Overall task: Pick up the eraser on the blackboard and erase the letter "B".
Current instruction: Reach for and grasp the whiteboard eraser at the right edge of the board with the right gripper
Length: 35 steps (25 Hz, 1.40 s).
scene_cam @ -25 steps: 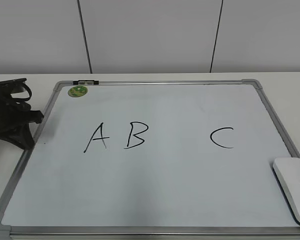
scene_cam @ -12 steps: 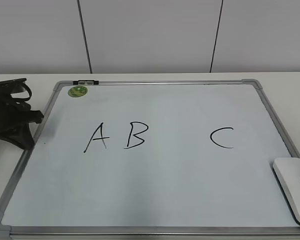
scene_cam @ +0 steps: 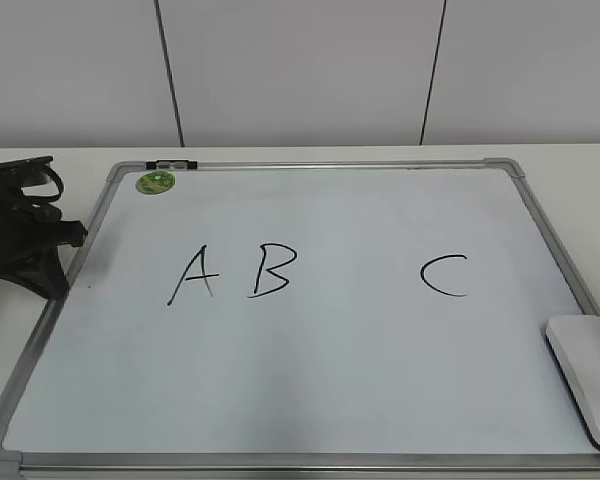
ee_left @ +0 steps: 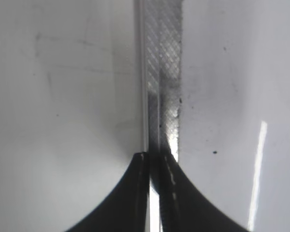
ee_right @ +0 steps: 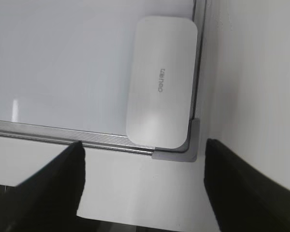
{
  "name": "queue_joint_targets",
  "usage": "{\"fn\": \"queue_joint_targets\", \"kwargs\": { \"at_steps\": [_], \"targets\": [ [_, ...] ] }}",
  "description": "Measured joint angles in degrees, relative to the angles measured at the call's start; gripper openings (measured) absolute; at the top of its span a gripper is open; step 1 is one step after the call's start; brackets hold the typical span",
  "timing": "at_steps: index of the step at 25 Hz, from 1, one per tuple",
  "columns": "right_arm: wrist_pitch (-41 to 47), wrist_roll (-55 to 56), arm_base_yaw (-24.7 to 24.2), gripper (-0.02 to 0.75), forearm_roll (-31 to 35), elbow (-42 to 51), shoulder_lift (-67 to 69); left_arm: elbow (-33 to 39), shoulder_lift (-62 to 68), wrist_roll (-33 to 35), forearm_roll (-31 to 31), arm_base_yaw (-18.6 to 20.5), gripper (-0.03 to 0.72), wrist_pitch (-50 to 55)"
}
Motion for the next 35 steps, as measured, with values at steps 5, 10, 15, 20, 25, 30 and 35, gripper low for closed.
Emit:
{"fn": "queue_joint_targets", "kwargs": {
  "at_steps": [5, 10, 15, 20, 25, 30, 35],
  "targets": [
    [-2.07, -0.29, 0.0, 0.608, 0.09, -1.92, 8.91, 0.0, 0.0, 0.0, 0.0, 0.0, 0.011, 0.1],
    [-6.72, -0.79, 0.0, 0.612, -0.01, -3.14, 15.34, 0.0, 0.0, 0.0, 0.0, 0.0, 0.011, 0.1],
    [-9.14, -0.92, 0.0, 0.615, -0.01, -3.28, 20.35, 0.0, 0.0, 0.0, 0.0, 0.0, 0.011, 0.1],
    [-11.01, -0.94, 0.0, 0.617, -0.01, -3.28, 25.06, 0.0, 0.0, 0.0, 0.0, 0.0, 0.011, 0.1],
    [-13.07, -0.94, 0.0, 0.617, 0.11, -3.32, 28.84, 0.0, 0.0, 0.0, 0.0, 0.0, 0.011, 0.1],
    [-14.69, -0.94, 0.0, 0.616, 0.45, -3.41, 31.49, 0.0, 0.0, 0.0, 0.0, 0.0, 0.011, 0.1],
    [-16.07, -0.94, 0.0, 0.614, 0.58, -3.41, 33.14, 0.0, 0.0, 0.0, 0.0, 0.0, 0.011, 0.1]
  ]
}}
